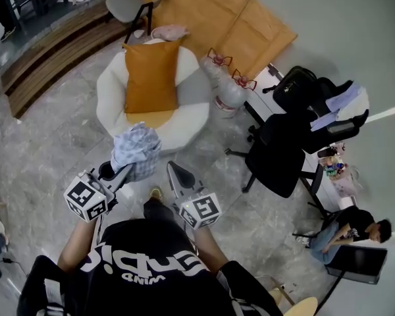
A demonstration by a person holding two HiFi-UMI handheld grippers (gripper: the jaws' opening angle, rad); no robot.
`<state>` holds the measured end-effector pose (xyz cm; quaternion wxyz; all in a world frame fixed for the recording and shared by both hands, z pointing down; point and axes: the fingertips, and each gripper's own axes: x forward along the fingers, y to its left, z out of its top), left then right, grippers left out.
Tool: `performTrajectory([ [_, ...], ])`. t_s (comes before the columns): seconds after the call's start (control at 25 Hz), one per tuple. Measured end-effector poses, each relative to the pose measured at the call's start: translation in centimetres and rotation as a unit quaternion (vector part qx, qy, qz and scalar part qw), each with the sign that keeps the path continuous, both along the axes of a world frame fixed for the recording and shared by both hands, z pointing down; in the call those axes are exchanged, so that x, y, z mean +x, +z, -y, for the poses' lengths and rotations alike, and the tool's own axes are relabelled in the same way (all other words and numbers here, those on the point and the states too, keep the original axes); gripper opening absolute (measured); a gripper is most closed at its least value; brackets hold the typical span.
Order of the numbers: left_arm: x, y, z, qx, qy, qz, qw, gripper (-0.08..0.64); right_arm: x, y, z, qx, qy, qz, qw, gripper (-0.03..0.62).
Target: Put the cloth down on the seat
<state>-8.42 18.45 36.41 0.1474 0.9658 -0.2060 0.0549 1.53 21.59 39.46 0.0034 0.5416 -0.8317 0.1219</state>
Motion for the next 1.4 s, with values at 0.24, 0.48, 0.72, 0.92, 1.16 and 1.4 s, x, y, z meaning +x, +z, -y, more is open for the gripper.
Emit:
performTrajectory([
  [0.24, 2.8, -0.5, 2.9, -0.007, -0.026, -0.011, 0.9996, 0.071, 3.2, 0.5, 2.6, -0.005, -0.021, 0.008, 1.000, 0.018],
  [0.48, 3.8, -1.9, 4.4, -0.010, -0.050, -0.004, 0.9987, 0.071, 4.2, 0.4, 4.7, -0.007, -0.044, 0.016, 0.999, 0.020],
  [0.72, 3.5, -1.6, 6.4, -0.007, -0.061, -0.008, 0.9981, 0.071, 4.2, 0.5, 6.9, -0.009, -0.057, 0.023, 0.998, 0.020],
  [0.92, 4.2, -1.3, 8.7, -0.011, -0.059, -0.014, 0.9981, 0.071, 4.9, 0.5, 9.0, -0.013, -0.058, 0.021, 0.998, 0.020],
  [1.16, 5.5, -2.3, 13.4, -0.019, -0.051, -0.014, 0.9984, 0.071, 5.7, -0.2, 13.8, -0.015, -0.055, 0.020, 0.998, 0.020],
  [1.4, 5.5, -1.6, 19.1, -0.036, -0.044, -0.013, 0.9983, 0.071, 5.5, -0.3, 19.4, -0.025, -0.054, 0.018, 0.998, 0.020],
])
